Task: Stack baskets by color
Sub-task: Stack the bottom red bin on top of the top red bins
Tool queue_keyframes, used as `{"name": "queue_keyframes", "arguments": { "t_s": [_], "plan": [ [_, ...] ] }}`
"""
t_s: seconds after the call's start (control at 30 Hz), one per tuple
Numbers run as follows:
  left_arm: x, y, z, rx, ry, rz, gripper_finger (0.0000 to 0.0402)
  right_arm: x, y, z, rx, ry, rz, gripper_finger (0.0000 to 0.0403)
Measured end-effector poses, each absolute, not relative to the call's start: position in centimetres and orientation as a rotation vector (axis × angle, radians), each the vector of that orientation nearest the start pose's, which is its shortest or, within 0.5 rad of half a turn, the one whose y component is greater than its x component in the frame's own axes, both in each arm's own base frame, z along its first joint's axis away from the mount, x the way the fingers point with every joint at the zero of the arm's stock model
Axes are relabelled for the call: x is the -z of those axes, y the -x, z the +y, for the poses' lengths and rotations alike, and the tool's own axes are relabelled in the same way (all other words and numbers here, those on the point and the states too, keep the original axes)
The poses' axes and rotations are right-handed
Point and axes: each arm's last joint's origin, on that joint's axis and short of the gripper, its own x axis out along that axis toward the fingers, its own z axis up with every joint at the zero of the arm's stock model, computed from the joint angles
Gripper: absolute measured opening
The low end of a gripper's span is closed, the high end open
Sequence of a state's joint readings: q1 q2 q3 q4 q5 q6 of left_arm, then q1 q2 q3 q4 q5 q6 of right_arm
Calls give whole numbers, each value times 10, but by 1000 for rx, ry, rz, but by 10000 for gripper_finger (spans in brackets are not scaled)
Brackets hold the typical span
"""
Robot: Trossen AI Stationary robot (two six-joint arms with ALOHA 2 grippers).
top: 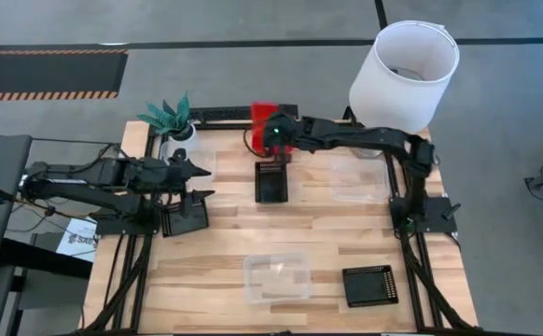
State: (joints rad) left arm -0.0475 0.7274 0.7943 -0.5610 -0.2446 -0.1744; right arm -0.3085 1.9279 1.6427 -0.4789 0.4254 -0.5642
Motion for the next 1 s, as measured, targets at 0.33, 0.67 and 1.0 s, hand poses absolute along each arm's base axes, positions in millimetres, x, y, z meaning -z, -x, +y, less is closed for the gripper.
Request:
{"name": "queue_keyframes", "arguments": {
  "t_s": [0.33,0.67,1.0],
  "plan": [
    [-312,-147,0,-207,82,458,260,-247,-424,-172,477,467,1060,0],
    [-312,-149,0,-211,84,459,260,-238,-424,-170,492,437,1133,0],
    [-312,-149,0,-216,103,452,260,-238,-423,-166,493,428,1150,0]
  ]
}}
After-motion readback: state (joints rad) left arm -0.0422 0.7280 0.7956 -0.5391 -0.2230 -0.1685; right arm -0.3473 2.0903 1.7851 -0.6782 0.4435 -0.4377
